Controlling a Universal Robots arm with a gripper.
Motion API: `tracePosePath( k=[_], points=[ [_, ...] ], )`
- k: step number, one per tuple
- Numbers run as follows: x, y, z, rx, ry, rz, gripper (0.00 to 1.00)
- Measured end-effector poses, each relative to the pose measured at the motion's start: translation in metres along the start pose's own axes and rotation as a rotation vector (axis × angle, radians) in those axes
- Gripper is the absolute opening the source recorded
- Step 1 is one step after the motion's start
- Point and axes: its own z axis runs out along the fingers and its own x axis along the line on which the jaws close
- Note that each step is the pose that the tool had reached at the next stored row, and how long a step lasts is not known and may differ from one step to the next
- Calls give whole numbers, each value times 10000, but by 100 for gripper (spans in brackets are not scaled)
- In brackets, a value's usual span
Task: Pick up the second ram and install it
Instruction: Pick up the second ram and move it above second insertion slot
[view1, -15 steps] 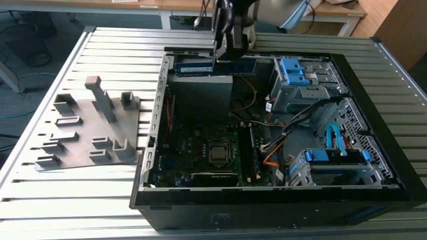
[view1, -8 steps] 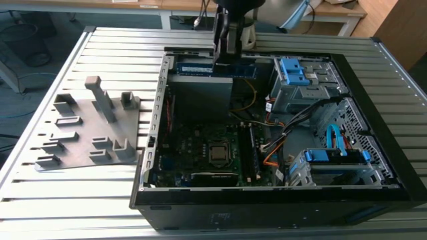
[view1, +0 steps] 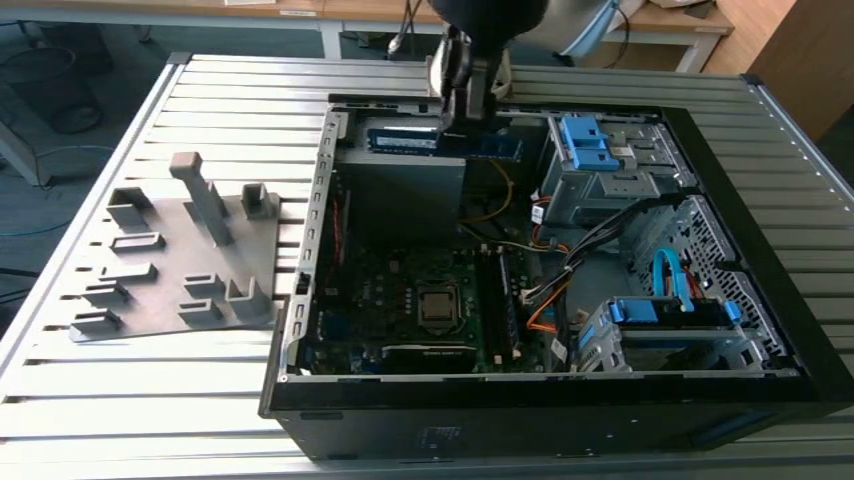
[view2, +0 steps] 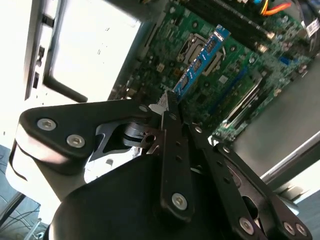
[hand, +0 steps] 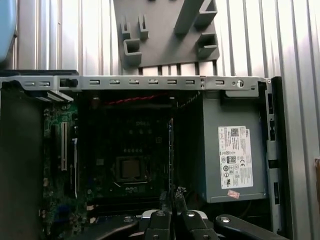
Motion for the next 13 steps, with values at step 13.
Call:
tracePosePath(
  k=[13],
  points=[
    [58, -163, 218, 0, 0, -1, 14]
  ],
)
